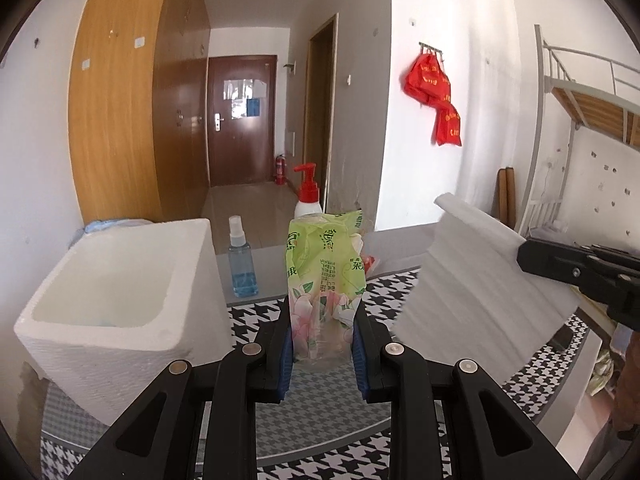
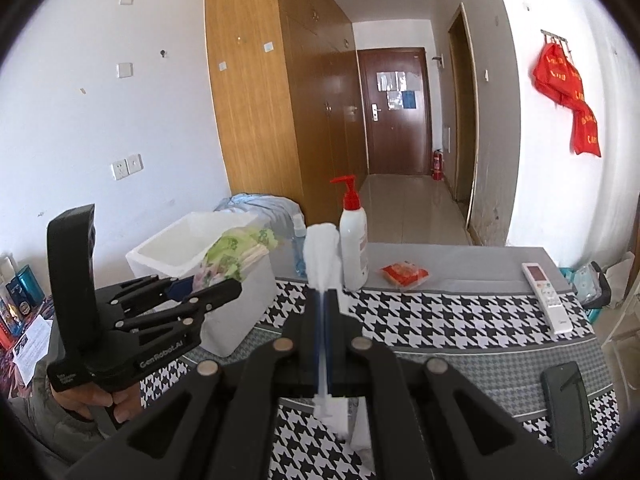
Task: Organize soft objects
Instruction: 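Carry the tissue pack and white tissues with both tools over the white foam box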
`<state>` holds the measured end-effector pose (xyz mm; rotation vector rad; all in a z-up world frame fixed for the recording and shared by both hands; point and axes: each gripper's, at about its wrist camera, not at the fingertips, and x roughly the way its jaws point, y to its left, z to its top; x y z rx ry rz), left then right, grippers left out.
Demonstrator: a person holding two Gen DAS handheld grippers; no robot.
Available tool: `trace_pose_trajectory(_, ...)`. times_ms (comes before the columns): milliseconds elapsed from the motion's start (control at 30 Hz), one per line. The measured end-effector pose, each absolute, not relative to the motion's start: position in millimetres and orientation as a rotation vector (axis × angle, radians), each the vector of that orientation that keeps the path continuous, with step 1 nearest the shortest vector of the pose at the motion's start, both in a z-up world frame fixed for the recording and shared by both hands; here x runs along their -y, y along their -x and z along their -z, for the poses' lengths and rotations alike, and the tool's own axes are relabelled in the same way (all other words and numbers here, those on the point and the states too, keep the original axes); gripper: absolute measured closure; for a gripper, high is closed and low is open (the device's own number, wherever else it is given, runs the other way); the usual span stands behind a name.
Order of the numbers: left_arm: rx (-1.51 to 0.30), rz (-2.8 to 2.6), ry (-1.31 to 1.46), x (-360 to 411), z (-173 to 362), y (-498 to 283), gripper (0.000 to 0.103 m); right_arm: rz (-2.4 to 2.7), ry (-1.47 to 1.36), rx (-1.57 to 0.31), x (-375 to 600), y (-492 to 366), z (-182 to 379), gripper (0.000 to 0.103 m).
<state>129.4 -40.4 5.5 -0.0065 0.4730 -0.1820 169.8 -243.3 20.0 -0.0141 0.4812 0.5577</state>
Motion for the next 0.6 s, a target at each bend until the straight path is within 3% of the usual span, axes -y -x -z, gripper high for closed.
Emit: trace_pose_trajectory(600,-0.417,0.146,-0.022,28.0,-22.0,-98.8,0.077,-0.559,0.014,-0.442,232.0,-156.7,-33.9,0.099)
